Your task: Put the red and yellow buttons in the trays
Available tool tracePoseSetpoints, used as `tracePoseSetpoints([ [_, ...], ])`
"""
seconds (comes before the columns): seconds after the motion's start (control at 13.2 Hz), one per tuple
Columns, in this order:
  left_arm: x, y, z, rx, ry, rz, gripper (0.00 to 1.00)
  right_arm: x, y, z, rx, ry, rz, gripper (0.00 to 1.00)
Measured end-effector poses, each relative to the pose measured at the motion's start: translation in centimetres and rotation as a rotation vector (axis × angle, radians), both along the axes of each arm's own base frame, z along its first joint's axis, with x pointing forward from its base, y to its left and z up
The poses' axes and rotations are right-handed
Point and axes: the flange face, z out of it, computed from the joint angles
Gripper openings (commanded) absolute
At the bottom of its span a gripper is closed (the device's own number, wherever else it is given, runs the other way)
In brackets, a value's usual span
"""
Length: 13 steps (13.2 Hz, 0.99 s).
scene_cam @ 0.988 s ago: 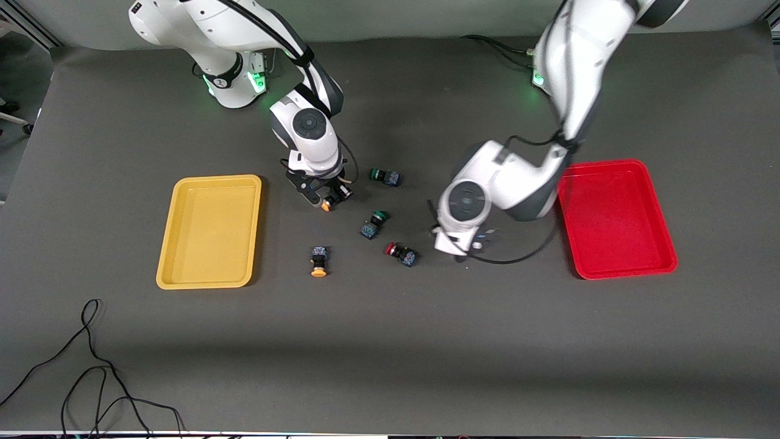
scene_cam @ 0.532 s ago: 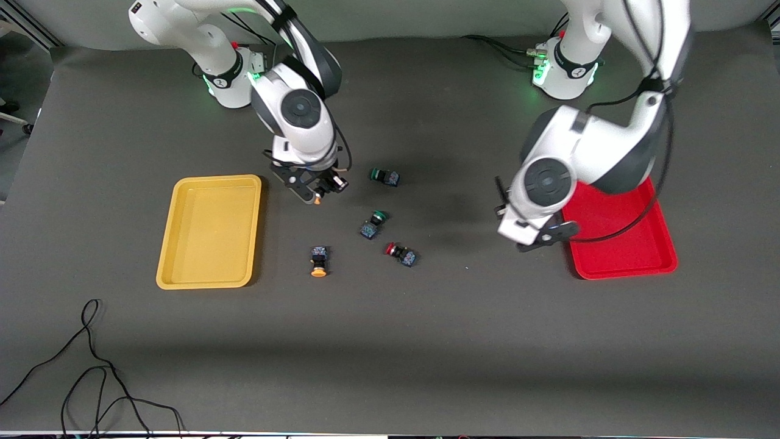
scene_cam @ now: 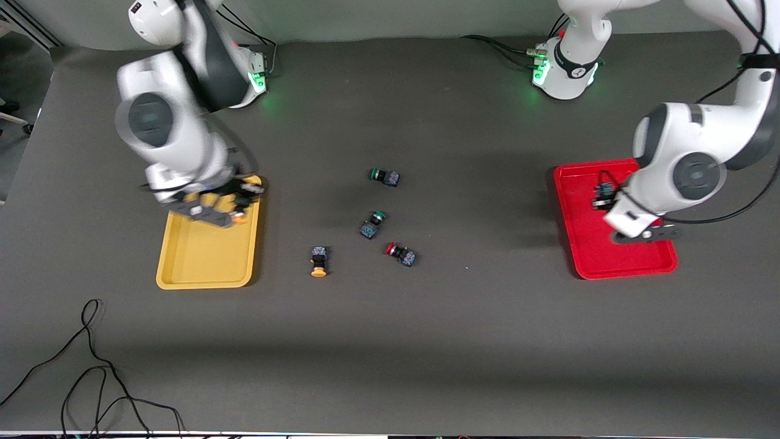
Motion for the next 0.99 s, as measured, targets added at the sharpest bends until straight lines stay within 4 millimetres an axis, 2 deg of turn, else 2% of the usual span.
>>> tracePoseSetpoints([
  [0.08, -1.4, 1.8, -2.2, -0.015, -0.012, 0.002, 0.14, 0.8, -4.1, 0.1, 0.018, 0.005, 0.054, 0.04],
  [0.15, -3.0, 2.5, -4.6, -0.029, -0.021, 0.002, 0.16, 1.4, -8.7, -0.1, 0.036, 0.000, 0.112, 0.04],
  [0.23, -4.5, 2.4, -6.6, -0.039, -0.021, -0.003, 0.18, 1.9, -13.4, -0.9, 0.049, -0.019, 0.167, 0.04],
  [0.3, -5.4, 1.9, -7.8, -0.045, -0.014, -0.011, 0.27, 1.8, -17.5, -2.2, 0.058, -0.044, 0.215, 0.04],
  [0.38, -5.7, 1.5, -8.3, -0.049, -0.008, -0.017, 0.42, 1.3, -20.5, -4.3, 0.068, -0.068, 0.245, 0.04],
  [0.46, -5.8, 1.2, -8.4, -0.050, -0.008, -0.022, 0.98, 0.5, -22.0, -6.9, 0.080, -0.084, 0.259, 0.04],
  [0.53, -5.8, 1.1, -8.5, -0.051, -0.007, -0.024, 1.00, -0.2, -22.5, -9.6, 0.091, -0.093, 0.263, 0.04],
  [0.76, -5.4, 1.0, -8.2, -0.051, -0.007, -0.023, 1.00, -0.7, -21.7, -18.0, 0.112, -0.080, 0.273, 0.04],
  [0.84, -4.8, 0.7, -7.4, -0.051, 0.000, -0.016, 1.00, -0.8, -21.7, -20.5, 0.117, -0.069, 0.287, 0.04],
  [0.91, -3.6, -0.4, -5.6, -0.058, 0.013, -0.001, 1.00, -1.1, -21.9, -23.0, 0.127, -0.057, 0.301, 0.04],
  [0.99, -2.0, -2.8, -3.1, -0.068, 0.022, 0.022, 1.00, -1.2, -22.1, -24.9, 0.125, -0.045, 0.310, 0.05],
])
